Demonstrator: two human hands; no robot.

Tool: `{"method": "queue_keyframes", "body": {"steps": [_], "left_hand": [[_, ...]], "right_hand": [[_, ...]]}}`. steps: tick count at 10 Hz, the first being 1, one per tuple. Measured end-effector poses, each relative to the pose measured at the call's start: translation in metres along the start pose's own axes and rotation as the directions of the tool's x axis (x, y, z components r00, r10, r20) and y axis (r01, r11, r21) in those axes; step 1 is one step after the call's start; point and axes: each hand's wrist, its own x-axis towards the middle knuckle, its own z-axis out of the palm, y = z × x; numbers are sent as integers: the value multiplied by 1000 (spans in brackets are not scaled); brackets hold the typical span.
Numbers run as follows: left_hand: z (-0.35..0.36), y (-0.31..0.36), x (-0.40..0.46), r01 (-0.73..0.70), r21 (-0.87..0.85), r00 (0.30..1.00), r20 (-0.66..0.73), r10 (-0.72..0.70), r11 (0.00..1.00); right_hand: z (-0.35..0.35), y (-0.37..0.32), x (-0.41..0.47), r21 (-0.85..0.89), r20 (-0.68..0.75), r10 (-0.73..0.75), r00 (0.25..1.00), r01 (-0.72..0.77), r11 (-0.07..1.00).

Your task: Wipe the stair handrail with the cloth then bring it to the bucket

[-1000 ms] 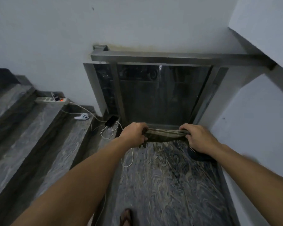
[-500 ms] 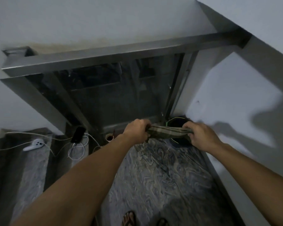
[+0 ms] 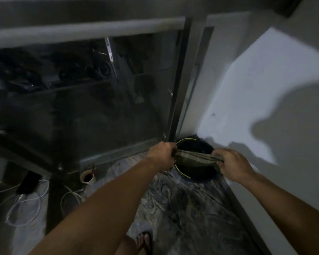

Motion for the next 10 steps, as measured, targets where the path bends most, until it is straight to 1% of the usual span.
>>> {"method": "queue_keyframes", "body": {"steps": [1, 2, 3, 5, 6, 7, 8, 9, 10], "left_hand": [[52, -18, 57, -27, 8, 999, -24, 27, 1000], [101, -32, 104, -57, 35, 998, -20, 58, 998], [143, -44, 141, -85, 45, 995, -54, 87, 995], [212, -54, 195, -92, 44, 984, -147, 98, 995], [242, -54, 216, -64, 6, 987, -146, 64, 998], [261, -55, 232, -17, -50, 994, -109, 12, 999], [276, -58, 249, 12, -91, 997, -80, -20, 996], [284, -58, 254, 32, -75, 999, -20, -34, 997], [287, -58, 256, 30, -75, 999, -19, -32, 997]], "right_hand": [[58, 38, 37, 19, -34, 62, 997, -62, 998], [109, 70, 63, 47, -60, 108, 992, -106, 993], [153, 99, 84, 65, -76, 137, 988, -132, 989], [219, 133, 117, 158, -155, 187, 970, -163, 974], [247, 147, 131, 242, -158, 230, 960, -189, 952], [269, 163, 144, 306, -108, 252, 962, -209, 929], [285, 179, 158, 344, -109, 249, 962, -198, 918], [294, 189, 166, 370, -38, 229, 973, -199, 907], [302, 201, 169, 397, -26, 213, 977, -186, 899]]}}
